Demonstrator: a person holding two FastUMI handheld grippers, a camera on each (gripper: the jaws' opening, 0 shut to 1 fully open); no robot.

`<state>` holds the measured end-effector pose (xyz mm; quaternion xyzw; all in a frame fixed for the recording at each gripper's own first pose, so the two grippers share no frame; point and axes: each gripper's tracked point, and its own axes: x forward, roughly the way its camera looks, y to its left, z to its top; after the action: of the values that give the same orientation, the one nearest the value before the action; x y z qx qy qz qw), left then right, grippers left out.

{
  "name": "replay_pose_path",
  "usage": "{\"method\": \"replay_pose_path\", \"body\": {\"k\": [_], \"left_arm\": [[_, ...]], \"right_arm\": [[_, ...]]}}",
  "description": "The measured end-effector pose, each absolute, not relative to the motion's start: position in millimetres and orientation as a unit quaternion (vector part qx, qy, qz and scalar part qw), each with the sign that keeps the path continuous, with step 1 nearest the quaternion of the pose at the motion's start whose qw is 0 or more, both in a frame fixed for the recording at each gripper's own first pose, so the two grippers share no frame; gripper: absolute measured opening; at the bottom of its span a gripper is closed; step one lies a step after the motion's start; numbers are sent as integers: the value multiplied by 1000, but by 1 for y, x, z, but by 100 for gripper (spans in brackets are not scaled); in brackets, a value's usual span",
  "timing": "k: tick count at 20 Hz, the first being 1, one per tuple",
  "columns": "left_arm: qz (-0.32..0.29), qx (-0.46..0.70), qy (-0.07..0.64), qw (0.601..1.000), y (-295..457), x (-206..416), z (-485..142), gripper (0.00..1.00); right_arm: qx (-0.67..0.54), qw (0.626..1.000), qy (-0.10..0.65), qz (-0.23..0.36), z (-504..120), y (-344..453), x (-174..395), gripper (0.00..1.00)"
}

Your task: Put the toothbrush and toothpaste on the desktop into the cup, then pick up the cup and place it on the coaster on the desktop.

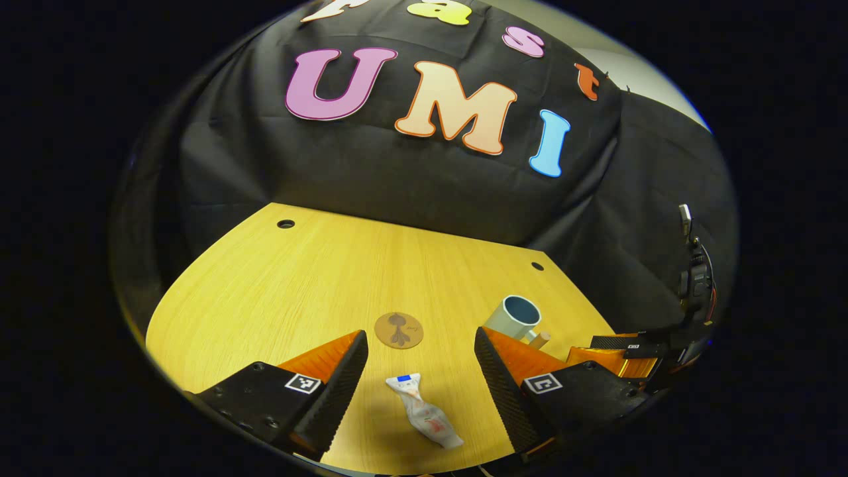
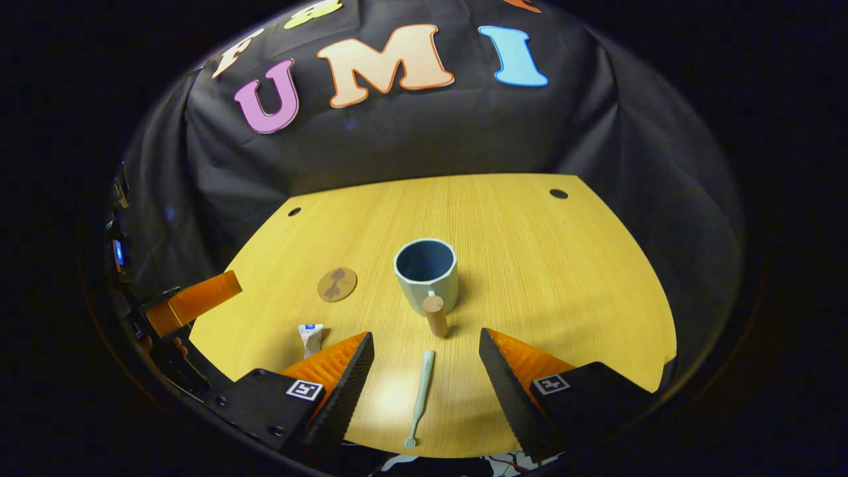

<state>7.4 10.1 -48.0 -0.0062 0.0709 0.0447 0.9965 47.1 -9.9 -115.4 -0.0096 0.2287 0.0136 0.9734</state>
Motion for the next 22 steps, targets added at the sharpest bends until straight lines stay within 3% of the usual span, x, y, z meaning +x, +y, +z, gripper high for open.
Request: {"method": "replay_pose_path", "body": {"k": [1, 2, 9, 10, 13, 15, 16, 18, 20, 22], "left_arm": [[48, -9, 74, 996, 12, 5, -51, 94], [51, -13, 76, 996, 14, 4, -54, 95], [86, -37, 88, 992, 32, -17, -72, 95], [91, -43, 89, 991, 34, -21, -74, 95], [106, -61, 92, 988, 45, -31, -81, 95], [121, -66, 93, 986, 55, -35, -86, 95], [127, -67, 95, 985, 59, -38, -88, 94], [134, -71, 95, 984, 66, -41, -90, 95], [139, -75, 96, 983, 70, -42, -92, 95], [151, -78, 92, 981, 79, -41, -92, 95]], "right_arm": [[-14, 970, 242, 11, -122, -12, 49, 94], [-19, 967, 256, 9, -130, -12, 49, 99], [-41, 939, 340, 20, -166, -1, 65, 94], [-48, 935, 351, 14, -172, -2, 67, 99], [-63, 922, 381, 5, -186, -1, 74, 99], [-70, 914, 400, -3, -198, -1, 77, 94], [-72, 911, 406, -7, -202, -1, 78, 99], [-79, 906, 417, -12, -208, -4, 80, 94], [-88, 901, 425, -18, -212, -8, 84, 99], [-86, 894, 438, -22, -219, -9, 87, 90]]}}
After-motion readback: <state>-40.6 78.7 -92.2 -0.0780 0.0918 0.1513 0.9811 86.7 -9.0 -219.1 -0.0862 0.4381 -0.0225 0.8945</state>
